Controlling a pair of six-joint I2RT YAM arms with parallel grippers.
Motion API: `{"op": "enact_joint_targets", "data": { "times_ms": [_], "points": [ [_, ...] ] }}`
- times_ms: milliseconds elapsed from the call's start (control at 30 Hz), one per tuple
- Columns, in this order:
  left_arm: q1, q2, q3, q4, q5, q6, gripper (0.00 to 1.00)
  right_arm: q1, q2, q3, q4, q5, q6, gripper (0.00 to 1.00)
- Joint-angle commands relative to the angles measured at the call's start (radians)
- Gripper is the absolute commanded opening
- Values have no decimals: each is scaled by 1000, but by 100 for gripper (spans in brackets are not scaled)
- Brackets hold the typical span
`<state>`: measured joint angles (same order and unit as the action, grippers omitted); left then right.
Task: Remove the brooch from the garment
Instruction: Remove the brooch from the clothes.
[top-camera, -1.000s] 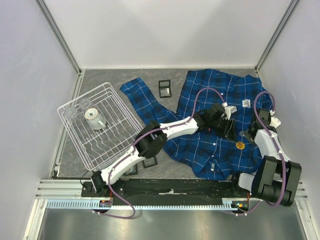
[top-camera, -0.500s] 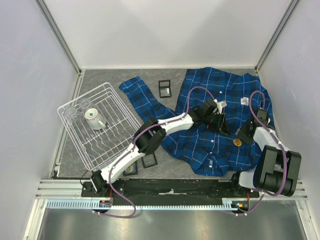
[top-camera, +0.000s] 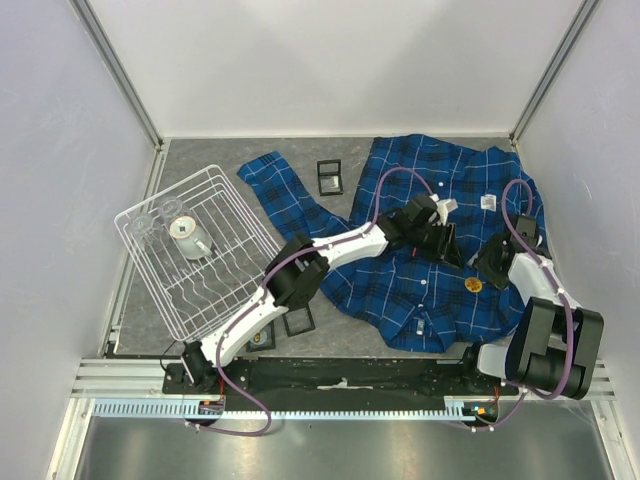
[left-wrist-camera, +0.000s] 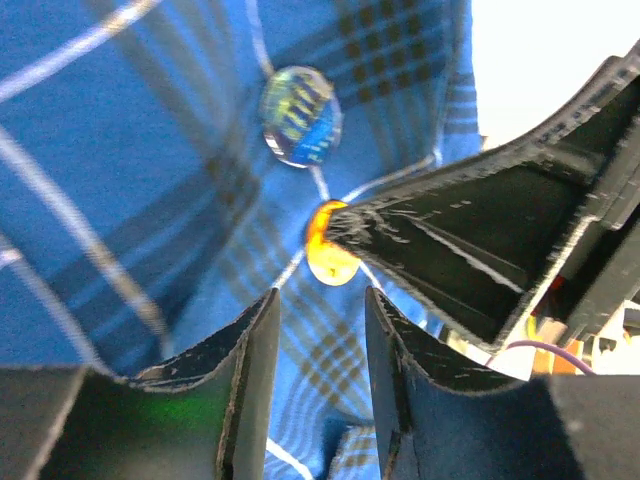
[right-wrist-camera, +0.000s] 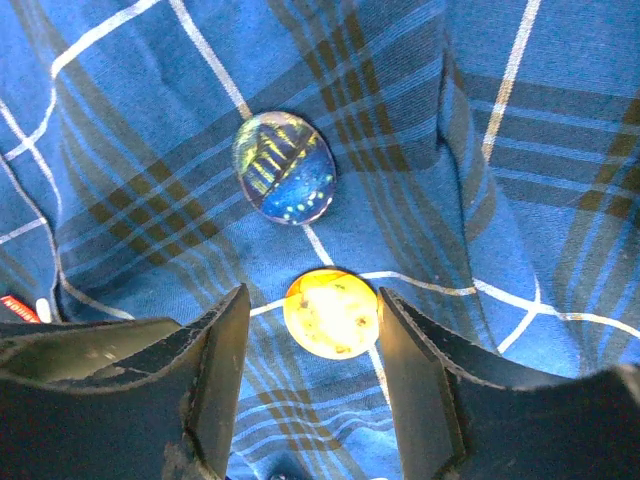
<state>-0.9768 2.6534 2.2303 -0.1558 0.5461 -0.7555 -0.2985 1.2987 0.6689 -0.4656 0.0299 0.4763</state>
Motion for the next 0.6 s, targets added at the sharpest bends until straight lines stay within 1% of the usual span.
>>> {"op": "enact_joint_targets", "data": {
  "times_ms": [0,67,100,167,233,400,467,567],
  "points": [
    [-42,-7,81,117,126,-57,45,-1,-24,24,-36,-10,45,58],
    [-45,45,106,153,169,-123,44,-17,-39,8,-38,34,59,55],
    [-46,62,109,194,179,-145,43,-25,-41,1,-36,33,70,52],
    [-48,103,117,249,201,-202,44,-40,-41,-12,-35,28,71,50],
    [-48,128,133,254,210,-225,43,-65,-39,-23,-24,13,68,48],
    [-46,149,131,233,203,-212,42,-85,-41,-45,15,-62,57,39],
    [-40,151,114,210,186,-199,39,-85,-27,-55,19,-68,68,38],
    [-28,146,79,188,187,-188,35,-85,-9,-72,41,-117,70,37]
  ]
}}
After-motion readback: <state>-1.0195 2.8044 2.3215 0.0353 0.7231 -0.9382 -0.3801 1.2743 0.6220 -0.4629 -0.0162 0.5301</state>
